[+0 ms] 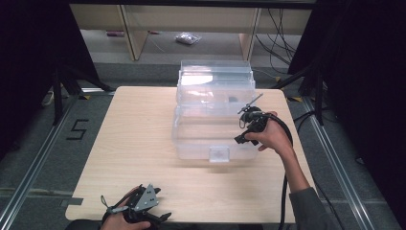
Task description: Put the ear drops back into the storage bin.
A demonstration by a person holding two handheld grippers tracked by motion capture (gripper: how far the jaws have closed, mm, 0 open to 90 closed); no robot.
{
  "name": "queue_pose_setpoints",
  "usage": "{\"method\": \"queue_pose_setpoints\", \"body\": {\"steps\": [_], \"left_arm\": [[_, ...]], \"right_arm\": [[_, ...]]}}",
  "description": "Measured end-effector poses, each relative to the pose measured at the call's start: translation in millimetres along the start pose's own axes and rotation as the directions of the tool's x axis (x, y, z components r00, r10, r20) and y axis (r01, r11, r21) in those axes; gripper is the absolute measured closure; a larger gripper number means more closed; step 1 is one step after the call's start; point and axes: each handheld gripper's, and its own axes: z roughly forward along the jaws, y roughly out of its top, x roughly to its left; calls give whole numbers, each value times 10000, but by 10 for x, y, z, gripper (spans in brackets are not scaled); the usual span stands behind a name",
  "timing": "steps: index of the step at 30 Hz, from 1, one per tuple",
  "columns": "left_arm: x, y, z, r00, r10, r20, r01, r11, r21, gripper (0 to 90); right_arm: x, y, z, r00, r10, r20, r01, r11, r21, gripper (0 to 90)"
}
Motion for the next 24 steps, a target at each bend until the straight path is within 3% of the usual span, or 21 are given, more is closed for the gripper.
{"method": "queue_pose_setpoints", "body": {"steps": [3, 6, 7, 8, 10, 12, 14, 16, 19, 21, 24], "left_arm": [[14, 3, -5, 9998, 201, -35, -200, 9998, 77, 154], [7, 1, -3, 10000, 66, -14, -66, 10000, 65, 154], [14, 4, -6, 9998, 198, -23, -198, 9998, 75, 154], [7, 0, -3, 10000, 70, -17, -70, 9999, 72, 154], [7, 3, -12, 9999, 105, -14, -105, 9999, 120, 154], [9, 2, -5, 9999, 121, -27, -121, 9999, 74, 155], [6, 1, -6, 10000, 68, -15, -67, 9999, 95, 154], [14, 3, -5, 9998, 199, -35, -199, 9998, 79, 154], [7, -1, -1, 10000, 87, -19, -87, 9999, 89, 154], [4, -2, 0, 10000, 60, -19, -60, 10000, 76, 154], [7, 2, -5, 9999, 103, -18, -103, 9999, 69, 154]], "right_arm": [[26, -32, -13, 10000, 62, -10, -62, 10000, -45, 279], [62, -67, -32, 9996, 247, -124, -249, 9995, -197, 278], [62, -79, -37, 9999, 69, -79, -71, 9996, -291, 276], [62, -86, -33, 9998, -188, -82, 184, 9987, -484, 275], [112, -117, -58, 9998, 34, -186, -41, 9992, -386, 266], [124, -140, -61, 9996, -222, -164, 210, 9976, -665, 264], [163, -170, -75, 9996, -92, -264, 72, 9972, -744, 261], [187, -207, -72, 9987, -439, -252, 407, 9926, -1148, 259], [214, -230, -62, 9983, -494, -299, 454, 9914, -1226, 258], [250, -260, -55, 9991, -227, -356, 187, 9937, -1102, 258], [267, -287, -26, 9976, -501, -469, 443, 9919, -1187, 258]]}}
